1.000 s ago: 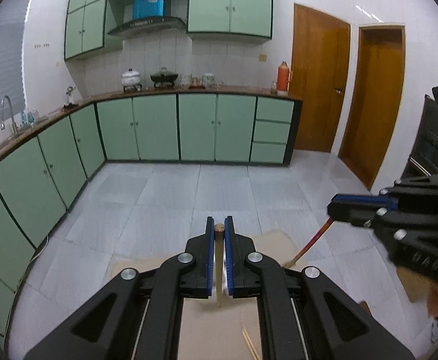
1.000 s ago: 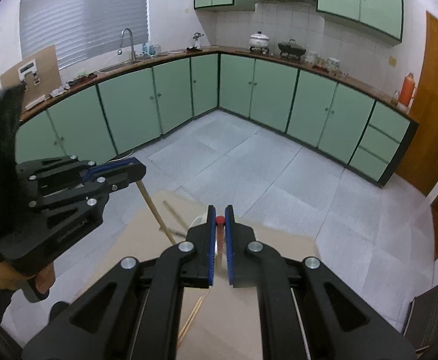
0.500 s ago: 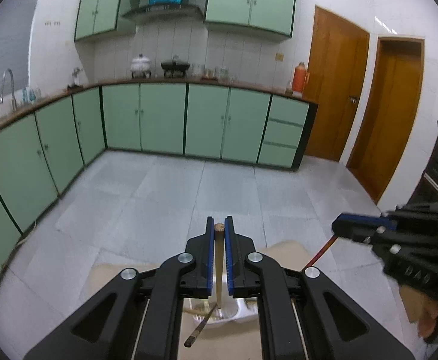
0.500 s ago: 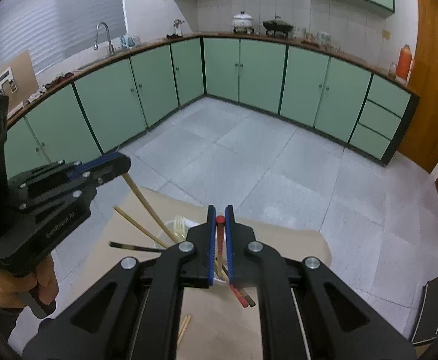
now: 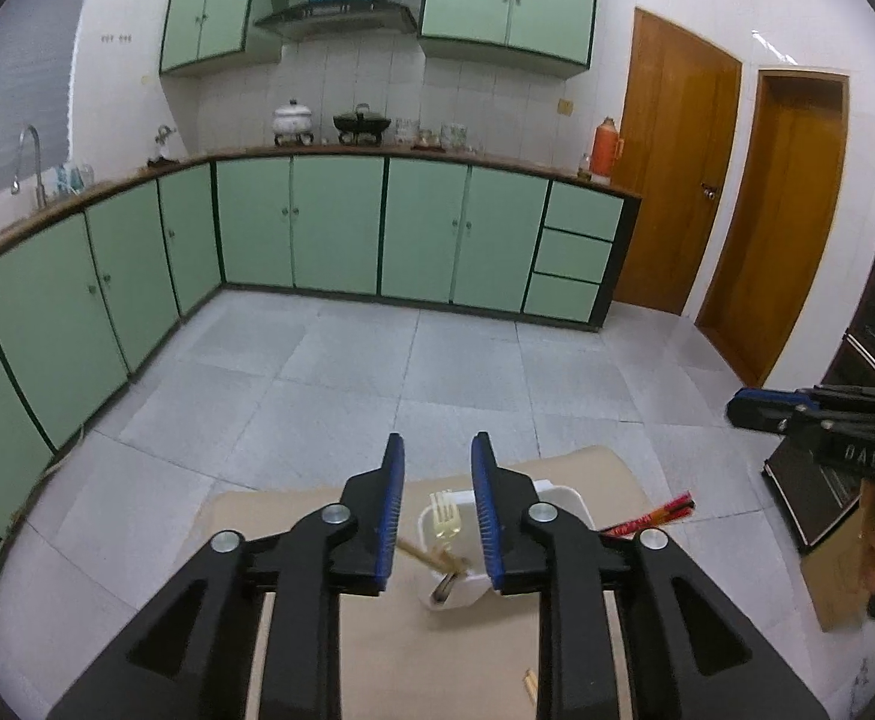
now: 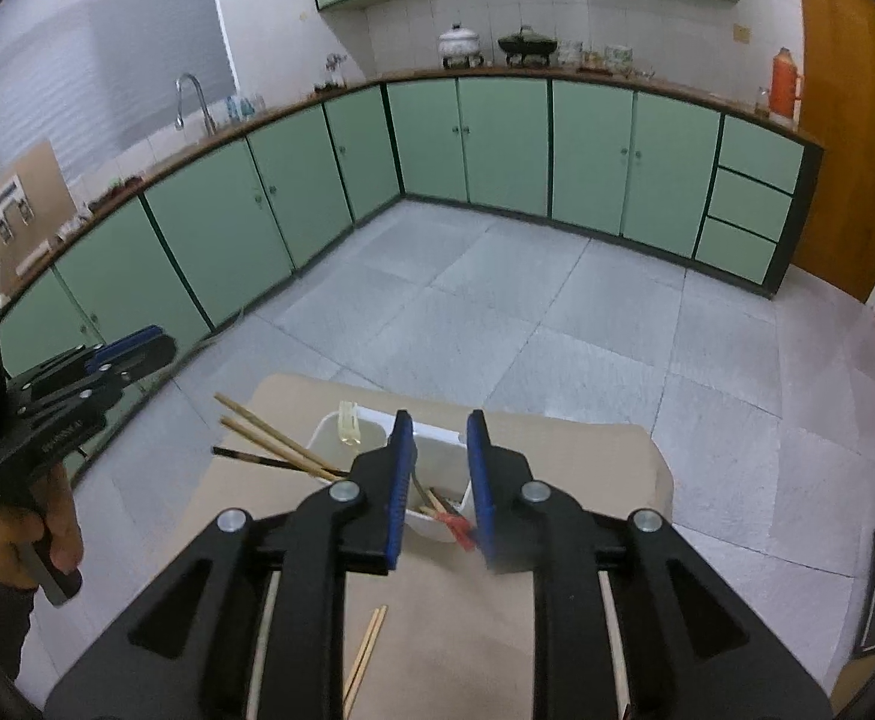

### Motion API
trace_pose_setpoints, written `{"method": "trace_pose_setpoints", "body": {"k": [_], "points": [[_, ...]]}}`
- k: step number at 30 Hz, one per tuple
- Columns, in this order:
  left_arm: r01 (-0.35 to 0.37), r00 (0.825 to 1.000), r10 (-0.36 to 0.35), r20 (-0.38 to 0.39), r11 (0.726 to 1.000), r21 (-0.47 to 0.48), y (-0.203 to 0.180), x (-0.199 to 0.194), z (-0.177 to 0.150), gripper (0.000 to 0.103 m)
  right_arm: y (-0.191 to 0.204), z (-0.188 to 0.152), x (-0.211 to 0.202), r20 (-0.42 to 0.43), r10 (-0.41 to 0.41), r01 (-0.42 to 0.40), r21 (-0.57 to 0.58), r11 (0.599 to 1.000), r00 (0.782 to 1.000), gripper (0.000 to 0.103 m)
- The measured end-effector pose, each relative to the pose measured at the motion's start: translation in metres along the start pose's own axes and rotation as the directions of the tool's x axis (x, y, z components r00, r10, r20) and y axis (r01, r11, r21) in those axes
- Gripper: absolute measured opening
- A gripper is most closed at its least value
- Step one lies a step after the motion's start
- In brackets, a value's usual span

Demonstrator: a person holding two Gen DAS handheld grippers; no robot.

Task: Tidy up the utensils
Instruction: 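Open the left gripper over the holder while the right gripper drops its chopstick in, then lower the right gripper and grasp another red-patterned chopstick on the table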

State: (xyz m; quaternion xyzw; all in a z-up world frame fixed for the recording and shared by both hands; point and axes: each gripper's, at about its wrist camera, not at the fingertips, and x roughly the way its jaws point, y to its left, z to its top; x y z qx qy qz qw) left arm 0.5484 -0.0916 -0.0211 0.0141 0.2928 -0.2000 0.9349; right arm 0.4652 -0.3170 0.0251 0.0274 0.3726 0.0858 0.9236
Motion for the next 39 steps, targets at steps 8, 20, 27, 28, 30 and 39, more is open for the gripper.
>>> {"method": "trace_pose_setpoints", "body": {"k": [8, 20, 27, 28, 30, 39], "points": [[-0.04, 0.999, 0.04, 0.034, 0.999, 0.021, 0.007, -0.077, -0.088, 0.063, 0.005, -0.126, -0.06, 0.123, -0.001, 0.004, -0.021, 1.0, 0.992, 0.026], [-0.114, 0.993, 0.115, 0.001, 0.985, -0.128, 0.002, -0.128, -0.284, 0.07, 0.089, -0.397, -0.011, -0.013, -0.031, 0.03, -0.107, 0.994, 0.999, 0.028], [-0.114, 0.993, 0.116, 0.004, 0.98, -0.164, -0.001, -0.141, -0.303, 0.071, 0.113, -0.411, 0.006, -0.014, -0.036, 0.034, -0.146, 0.989, 0.999, 0.028], [-0.11, 0.994, 0.111, -0.001, 0.98, -0.167, -0.001, -0.14, -0.304, 0.071, 0.114, -0.411, 0.007, -0.007, -0.043, 0.041, -0.148, 0.988, 0.999, 0.028], [-0.107, 0.994, 0.107, -0.01, 0.979, -0.171, -0.001, -0.139, -0.307, 0.071, 0.113, -0.409, 0.009, -0.003, -0.047, 0.046, -0.137, 0.989, 0.999, 0.026], [-0.102, 0.995, 0.099, -0.029, 0.981, -0.162, -0.001, -0.136, -0.312, 0.071, 0.11, -0.405, 0.017, 0.013, -0.04, 0.042, -0.142, 0.989, 0.999, 0.028]]}}
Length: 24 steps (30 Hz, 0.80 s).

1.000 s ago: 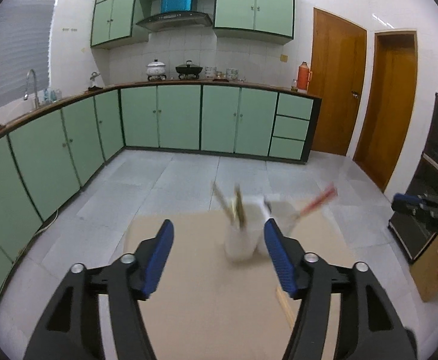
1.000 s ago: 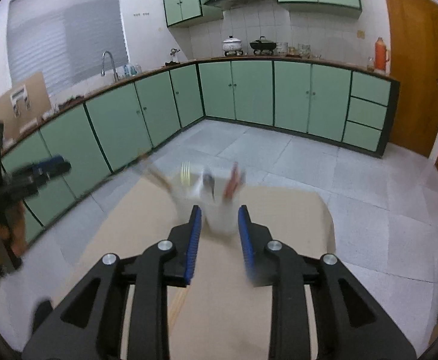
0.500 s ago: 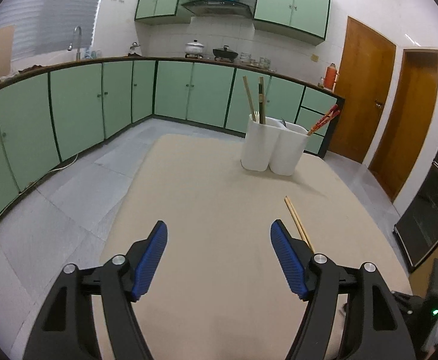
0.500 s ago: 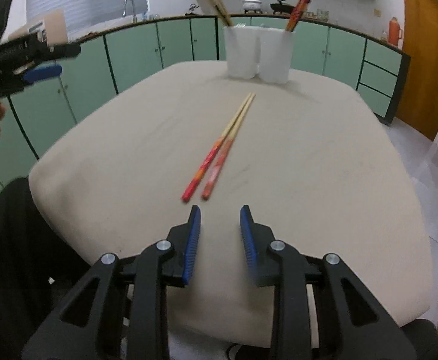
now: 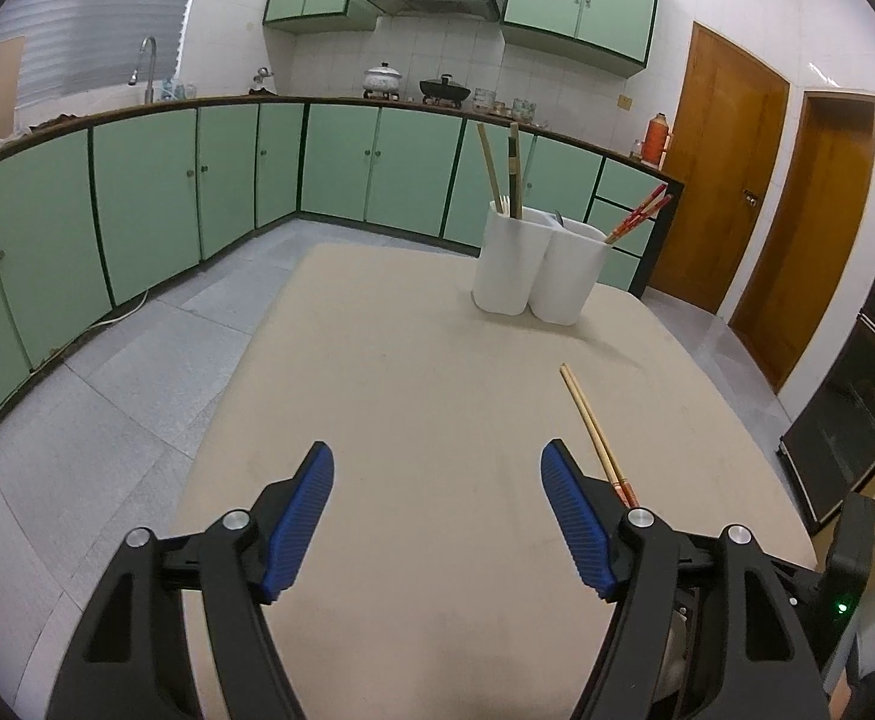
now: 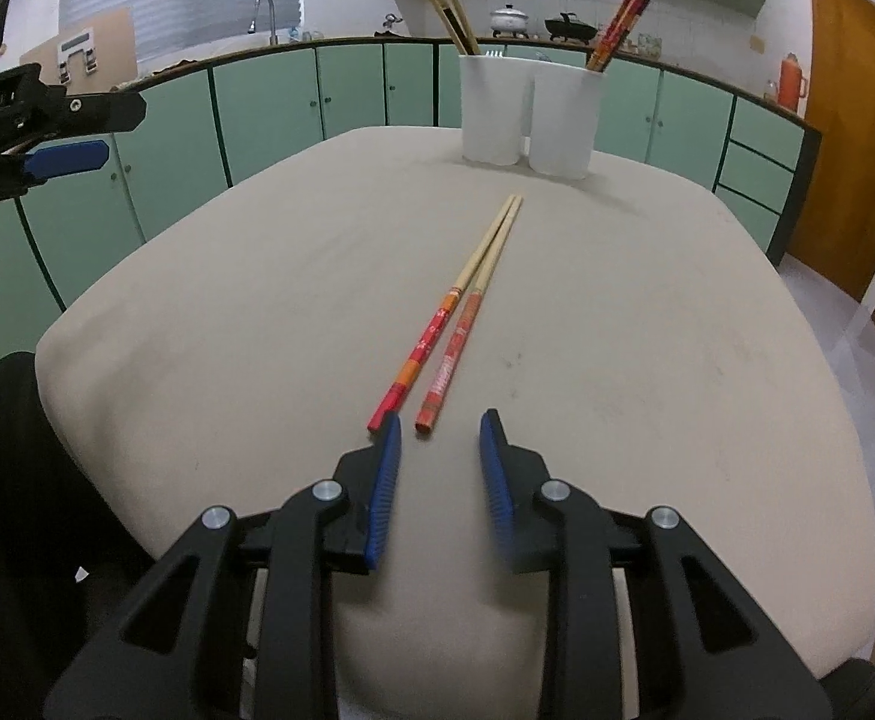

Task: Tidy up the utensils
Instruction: 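Lower the right gripper and grasp another red-patterned chopstick on the table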

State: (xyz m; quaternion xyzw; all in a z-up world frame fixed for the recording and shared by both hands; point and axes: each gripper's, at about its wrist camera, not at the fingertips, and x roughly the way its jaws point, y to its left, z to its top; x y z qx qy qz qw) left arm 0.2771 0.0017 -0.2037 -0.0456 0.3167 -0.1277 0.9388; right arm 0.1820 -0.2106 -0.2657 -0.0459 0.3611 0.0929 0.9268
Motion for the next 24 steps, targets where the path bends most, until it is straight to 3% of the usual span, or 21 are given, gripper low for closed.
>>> {"method": "trace_pose_setpoints", "body": {"k": [3, 5, 7, 14, 24], "points": [[-0.004, 1.0, 0.004, -0.007, 1.0, 0.007, -0.002, 0.001, -0.002, 0.071, -0.002, 0.001, 0.002, 0.004, -0.001, 0.001, 0.009, 1.0, 1.0, 0.023], [-0.004, 1.0, 0.004, -0.012, 1.0, 0.003, -0.002, 0.003, -0.004, 0.071, -0.008, 0.002, 0.003, 0.004, -0.01, 0.01, 0.027, 1.0, 1.0, 0.01], [-0.004, 1.0, 0.004, -0.021, 1.0, 0.0, -0.005, 0.007, -0.006, 0.071, -0.018, 0.003, 0.004, 0.005, -0.042, 0.041, 0.049, 0.998, 0.999, 0.005], [0.031, 0.998, -0.03, -0.06, 1.0, 0.007, -0.029, 0.023, -0.025, 0.07, -0.066, -0.012, -0.013, -0.015, -0.135, 0.136, 0.188, 0.973, 0.991, 0.005], [0.119, 0.986, -0.112, -0.122, 0.991, 0.055, -0.106, 0.056, -0.06, 0.07, -0.095, -0.025, -0.024, -0.018, -0.127, 0.127, 0.259, 0.957, 0.992, 0.006]]}}
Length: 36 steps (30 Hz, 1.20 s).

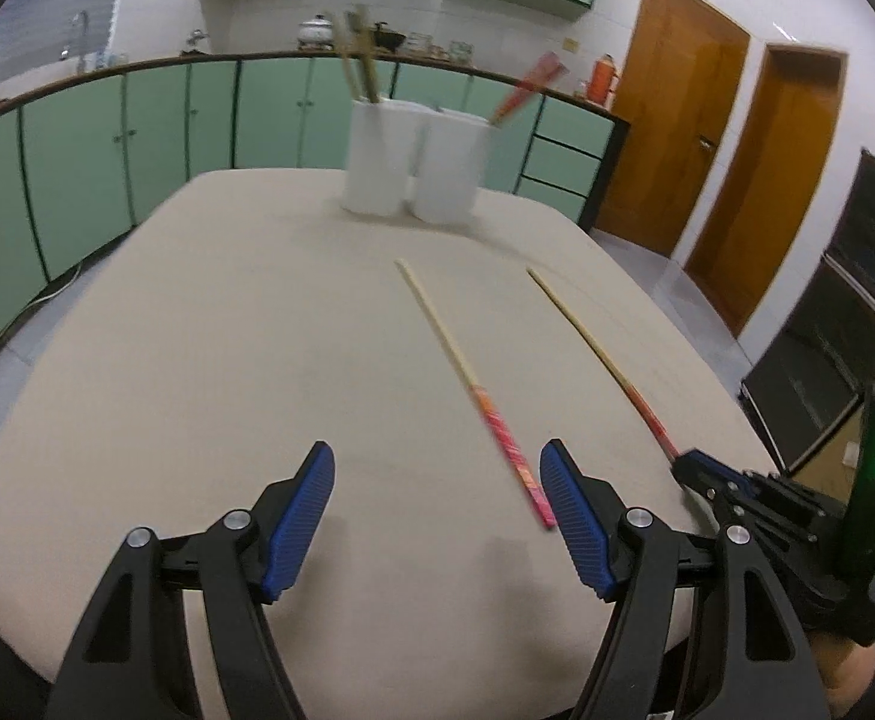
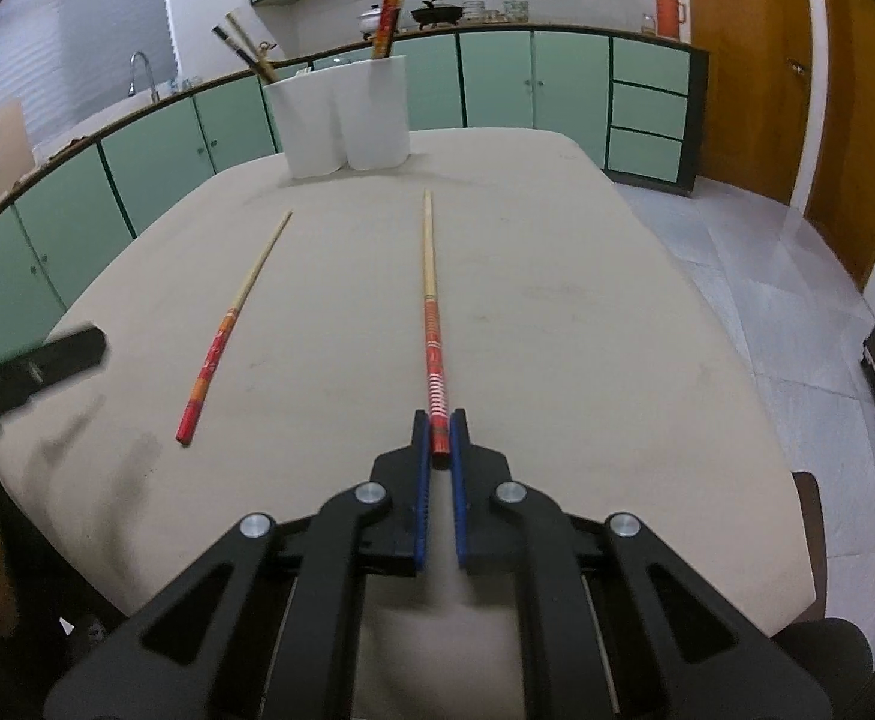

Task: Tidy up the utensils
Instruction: 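Lower the right gripper and grasp another red-patterned chopstick on the table, then grasp the red-tipped wooden chopstick with the left gripper while the right gripper holds its chopstick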

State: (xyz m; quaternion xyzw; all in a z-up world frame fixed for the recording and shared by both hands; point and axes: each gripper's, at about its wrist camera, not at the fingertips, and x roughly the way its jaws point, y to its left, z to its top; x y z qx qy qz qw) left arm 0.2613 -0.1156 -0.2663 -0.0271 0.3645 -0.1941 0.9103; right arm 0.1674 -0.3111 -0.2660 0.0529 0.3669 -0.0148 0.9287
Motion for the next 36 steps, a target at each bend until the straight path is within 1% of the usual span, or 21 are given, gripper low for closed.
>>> {"method": "trace_pose_setpoints", "body": {"k": [4, 8, 9, 10, 11, 14, 15, 17, 18, 19, 23, 26, 28, 31, 33, 36], "points": [[0.007, 1.0, -0.006, -0.012, 0.999, 0.032, -0.022, 0.015, -0.007, 0.07, -0.003, -0.003, -0.002, 0.001, 0.001, -0.001, 0.002, 1.0, 1.0, 0.006], [-0.005, 0.999, 0.006, -0.037, 0.999, 0.036, -0.028, 0.03, -0.01, 0.069, -0.004, -0.003, -0.002, 0.005, -0.001, 0.001, 0.01, 1.0, 1.0, 0.006], [-0.008, 0.999, 0.01, -0.041, 0.999, 0.037, -0.029, 0.033, -0.012, 0.066, -0.003, -0.003, -0.001, 0.005, -0.003, 0.003, 0.009, 1.0, 1.0, 0.006], [-0.017, 0.999, 0.019, -0.043, 0.999, 0.041, -0.029, 0.035, -0.013, 0.058, -0.002, -0.003, -0.002, 0.005, -0.004, 0.004, 0.007, 1.0, 1.0, 0.006], [-0.023, 0.999, 0.025, -0.043, 0.999, 0.044, -0.028, 0.034, -0.014, 0.046, -0.001, -0.002, -0.002, 0.005, -0.003, 0.003, 0.003, 1.0, 1.0, 0.006], [-0.021, 0.999, 0.022, -0.032, 0.999, 0.038, -0.025, 0.033, -0.016, 0.032, 0.005, -0.002, -0.001, 0.005, 0.002, -0.002, -0.018, 1.0, 1.0, 0.006], [-0.021, 0.999, 0.023, -0.028, 0.999, 0.042, -0.024, 0.033, -0.017, 0.029, 0.006, -0.002, -0.001, 0.006, 0.002, -0.002, -0.023, 1.0, 1.0, 0.006], [-0.028, 0.999, 0.029, -0.017, 0.999, 0.043, -0.022, 0.032, -0.018, 0.014, 0.01, -0.002, -0.001, 0.007, 0.004, -0.004, -0.036, 0.999, 1.0, 0.006], [-0.036, 0.999, 0.036, -0.01, 0.999, 0.038, -0.02, 0.031, -0.019, 0.009, 0.011, -0.002, -0.001, 0.007, 0.005, -0.004, -0.04, 0.999, 1.0, 0.006], [-0.043, 0.999, 0.043, -0.007, 0.998, 0.035, -0.019, 0.03, -0.02, 0.006, 0.012, -0.002, -0.001, 0.007, 0.004, -0.004, -0.044, 0.999, 1.0, 0.006], [-0.058, 0.998, 0.058, 0.014, 0.998, 0.029, -0.016, 0.026, -0.024, 0.006, 0.015, -0.001, -0.001, 0.007, 0.003, -0.003, -0.053, 0.999, 1.0, 0.006], [-0.076, 0.997, 0.075, 0.026, 0.996, 0.039, -0.016, 0.021, -0.027, 0.006, 0.021, -0.002, -0.002, 0.008, 0.013, -0.013, -0.081, 0.997, 1.0, 0.006], [-0.11, 0.993, 0.109, 0.04, 0.994, 0.028, -0.013, 0.012, -0.03, 0.006, 0.028, -0.003, -0.003, 0.007, 0.029, -0.028, -0.111, 0.993, 1.0, 0.006], [-0.159, 0.986, 0.159, 0.054, 0.987, -0.014, -0.003, -0.002, -0.035, 0.006, 0.042, -0.005, -0.005, 0.008, 0.065, -0.062, -0.154, 0.986, 0.998, 0.006], [-0.172, 0.984, 0.173, 0.035, 0.985, -0.031, 0.003, -0.004, -0.037, 0.006, 0.05, -0.006, -0.005, 0.005, 0.088, -0.085, -0.171, 0.982, 0.996, 0.006], [-0.178, 0.984, 0.178, 0.007, 0.984, -0.028, 0.008, -0.001, -0.041, 0.008, 0.051, -0.005, -0.004, -0.001, 0.097, -0.096, -0.167, 0.981, 0.995, 0.008]]}}
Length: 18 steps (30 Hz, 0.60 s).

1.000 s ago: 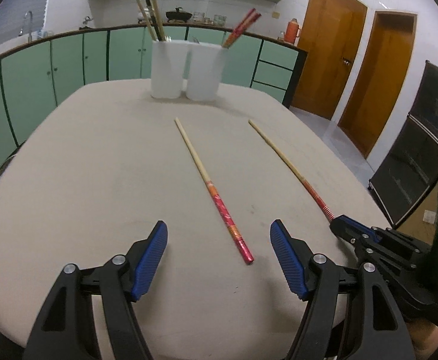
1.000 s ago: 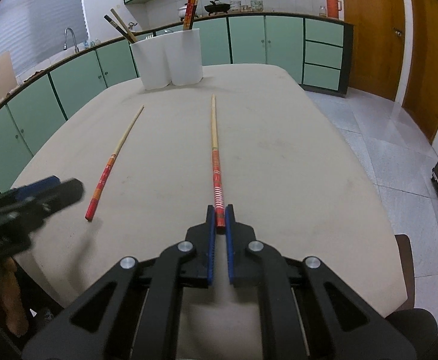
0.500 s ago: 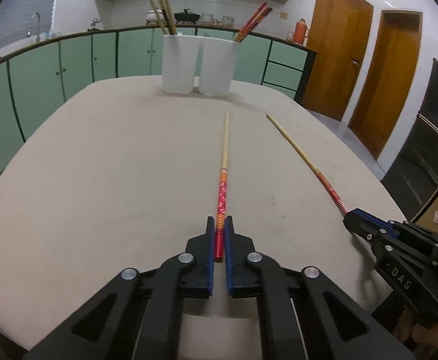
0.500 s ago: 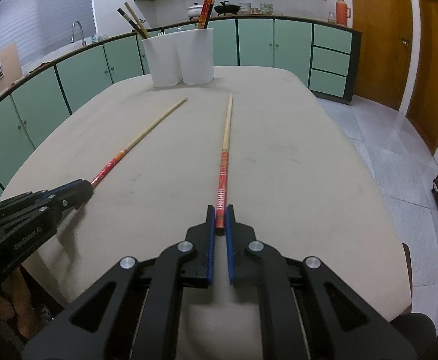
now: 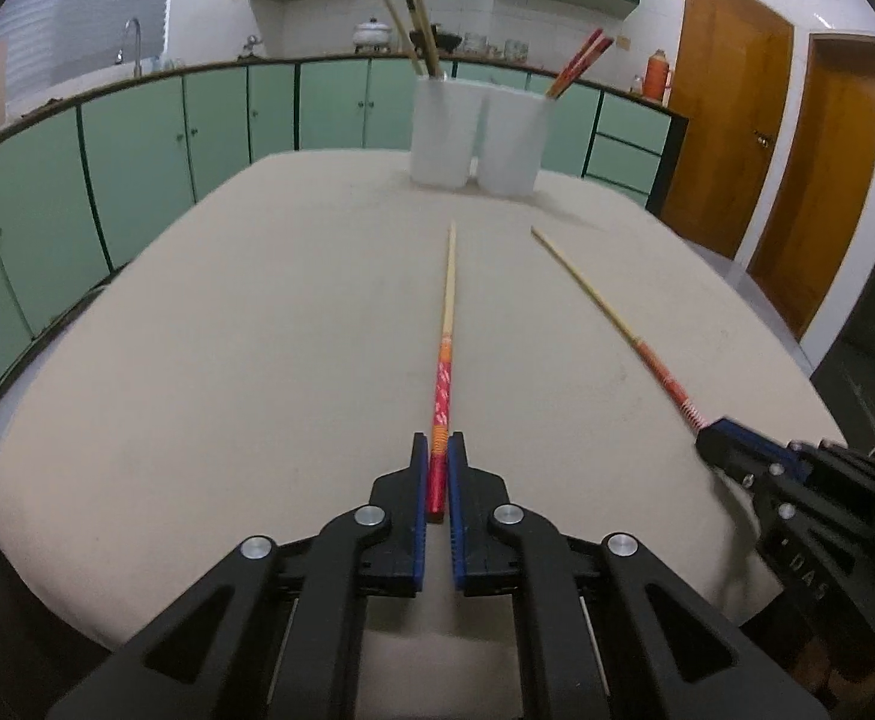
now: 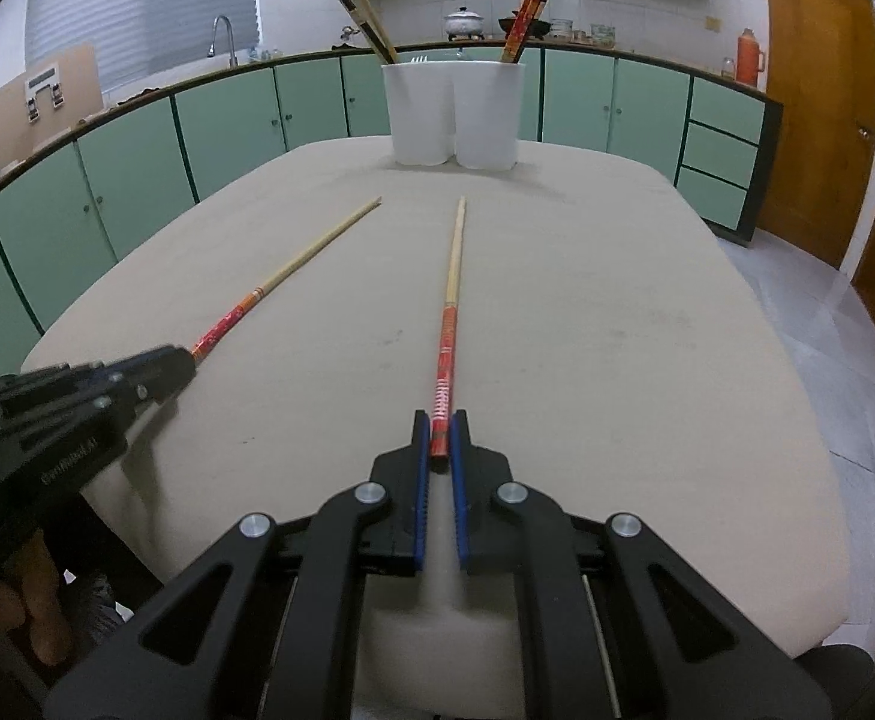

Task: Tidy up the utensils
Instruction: 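Grasp the red-tipped wooden chopstick with the left gripper while the right gripper holds its chopstick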

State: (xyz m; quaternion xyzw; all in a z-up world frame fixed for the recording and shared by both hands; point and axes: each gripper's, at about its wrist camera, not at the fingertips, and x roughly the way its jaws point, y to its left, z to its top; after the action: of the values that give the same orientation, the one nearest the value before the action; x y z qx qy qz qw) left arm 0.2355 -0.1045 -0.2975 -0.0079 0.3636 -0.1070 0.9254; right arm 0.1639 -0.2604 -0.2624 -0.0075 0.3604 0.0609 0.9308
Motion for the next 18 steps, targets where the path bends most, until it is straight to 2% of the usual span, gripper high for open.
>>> {"method": "trace_pose_setpoints", "body": {"k": [3, 4, 8, 9, 11, 14, 18], "points": [[0.016, 1.0, -0.016, -0.007, 0.999, 0.037, -0.003, -0.001, 0.0, 0.02, -0.003, 0.0, -0.002, -0.004, 0.0, 0.0, 0.018, 1.0, 1.0, 0.009], [0.032, 0.999, -0.032, -0.012, 0.998, 0.056, -0.005, -0.002, 0.0, 0.028, -0.004, -0.001, -0.002, -0.006, -0.001, 0.002, 0.022, 1.0, 1.0, 0.009], [0.052, 0.999, -0.051, -0.013, 0.992, 0.118, -0.008, -0.005, -0.005, 0.03, -0.002, -0.002, -0.002, -0.009, -0.01, 0.01, 0.027, 1.0, 1.0, 0.01], [0.068, 0.998, -0.067, -0.016, 0.991, 0.116, -0.008, -0.003, -0.003, 0.027, -0.001, -0.002, -0.001, -0.009, -0.012, 0.012, 0.024, 1.0, 1.0, 0.01], [0.089, 0.996, -0.087, -0.02, 0.989, 0.117, -0.007, -0.001, -0.001, 0.01, 0.0, -0.001, 0.0, -0.011, -0.014, 0.015, 0.021, 1.0, 1.0, 0.01], [0.105, 0.994, -0.103, -0.024, 0.988, 0.112, -0.006, 0.0, 0.002, 0.005, 0.0, 0.001, 0.002, -0.015, -0.004, 0.004, 0.024, 1.0, 1.0, 0.008], [0.125, 0.992, -0.124, -0.022, 0.986, 0.107, -0.008, -0.003, 0.009, 0.005, -0.003, 0.004, -0.001, -0.013, 0.005, -0.004, 0.036, 0.999, 1.0, 0.005]]}}
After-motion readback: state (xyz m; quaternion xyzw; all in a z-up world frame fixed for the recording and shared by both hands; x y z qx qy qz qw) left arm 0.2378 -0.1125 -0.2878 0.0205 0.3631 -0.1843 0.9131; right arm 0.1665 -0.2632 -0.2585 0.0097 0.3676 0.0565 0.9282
